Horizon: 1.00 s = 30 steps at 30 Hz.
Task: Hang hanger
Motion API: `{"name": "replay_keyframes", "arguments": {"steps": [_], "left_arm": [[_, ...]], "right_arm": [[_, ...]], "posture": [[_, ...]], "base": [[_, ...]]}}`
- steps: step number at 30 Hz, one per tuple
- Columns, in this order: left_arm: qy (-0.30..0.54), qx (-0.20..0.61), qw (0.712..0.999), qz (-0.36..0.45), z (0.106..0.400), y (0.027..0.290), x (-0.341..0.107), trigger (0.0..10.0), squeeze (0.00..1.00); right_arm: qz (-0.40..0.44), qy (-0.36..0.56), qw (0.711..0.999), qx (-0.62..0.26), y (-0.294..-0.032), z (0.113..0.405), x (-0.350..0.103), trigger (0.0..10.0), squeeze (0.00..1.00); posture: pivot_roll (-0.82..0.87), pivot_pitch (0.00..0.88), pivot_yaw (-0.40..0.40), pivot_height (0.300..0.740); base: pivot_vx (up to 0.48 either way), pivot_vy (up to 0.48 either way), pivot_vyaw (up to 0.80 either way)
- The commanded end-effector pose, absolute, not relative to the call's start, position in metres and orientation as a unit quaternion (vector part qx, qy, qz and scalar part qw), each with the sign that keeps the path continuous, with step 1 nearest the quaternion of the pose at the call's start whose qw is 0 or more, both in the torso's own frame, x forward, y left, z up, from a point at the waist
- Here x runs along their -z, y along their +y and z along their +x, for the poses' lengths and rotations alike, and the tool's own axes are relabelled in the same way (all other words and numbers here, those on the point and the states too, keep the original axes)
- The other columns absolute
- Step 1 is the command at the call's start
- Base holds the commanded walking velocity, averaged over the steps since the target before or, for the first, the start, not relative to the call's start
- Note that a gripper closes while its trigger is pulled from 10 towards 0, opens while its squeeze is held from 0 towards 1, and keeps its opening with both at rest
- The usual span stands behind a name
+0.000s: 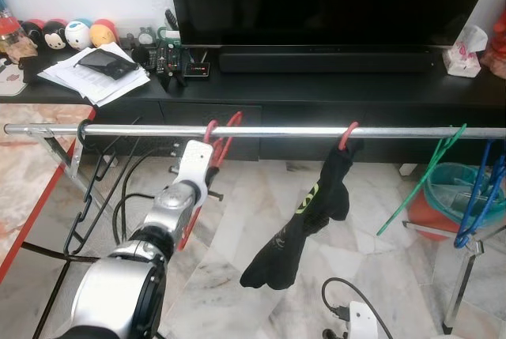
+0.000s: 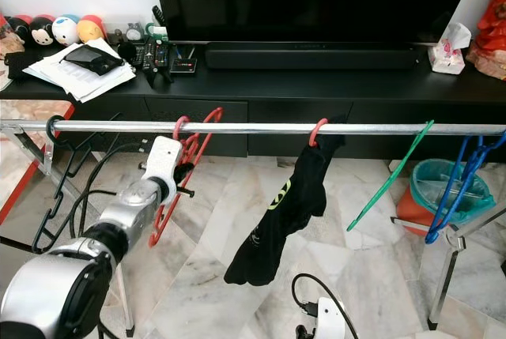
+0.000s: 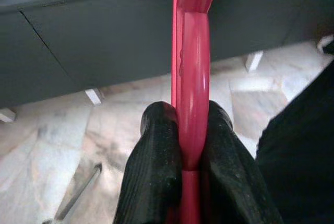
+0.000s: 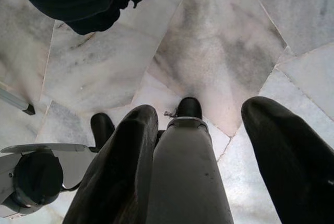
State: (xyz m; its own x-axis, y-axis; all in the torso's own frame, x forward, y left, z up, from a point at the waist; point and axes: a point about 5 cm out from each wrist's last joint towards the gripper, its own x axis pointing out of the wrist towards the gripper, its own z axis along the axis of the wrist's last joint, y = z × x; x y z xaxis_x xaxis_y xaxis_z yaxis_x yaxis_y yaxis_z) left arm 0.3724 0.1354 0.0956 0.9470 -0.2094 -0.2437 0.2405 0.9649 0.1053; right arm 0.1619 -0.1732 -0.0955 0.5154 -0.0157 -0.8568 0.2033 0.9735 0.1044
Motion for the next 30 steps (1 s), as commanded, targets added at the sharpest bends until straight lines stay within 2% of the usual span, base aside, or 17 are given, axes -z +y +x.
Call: {"name": "replay_keyframes", "arguments": {"steps": [1, 12, 30], "left_arm": [[0.101, 0.1, 0.989, 0.05, 0.37, 0.142, -0.094, 10.0, 0.0], [0.052, 0.091, 0.994, 0.03, 0.356, 0.149, -0.088, 10.0, 0.0], [0.03, 0.102, 0.994, 0.039, 0.352, 0.158, -0.093, 10.0, 0.0]], "right_arm": [[0.096, 0.485, 0.867, 0.069, -0.175, 0.163, 0.095, 10.0, 0.0], [0.094, 0.464, 0.876, 0.091, -0.183, 0.169, 0.091, 10.0, 0.0], [0.083, 0.471, 0.875, 0.083, -0.182, 0.167, 0.092, 10.0, 0.0]], "posture": [[0.09, 0.078, -0.012, 0.736], [0.11, 0.055, -0.055, 0.736], [0.11, 0.03, -0.05, 0.736]], "base": [[0.0, 0.0, 0.0], [0.0, 0.0, 0.0], [0.0, 0.0, -0.76]]}}
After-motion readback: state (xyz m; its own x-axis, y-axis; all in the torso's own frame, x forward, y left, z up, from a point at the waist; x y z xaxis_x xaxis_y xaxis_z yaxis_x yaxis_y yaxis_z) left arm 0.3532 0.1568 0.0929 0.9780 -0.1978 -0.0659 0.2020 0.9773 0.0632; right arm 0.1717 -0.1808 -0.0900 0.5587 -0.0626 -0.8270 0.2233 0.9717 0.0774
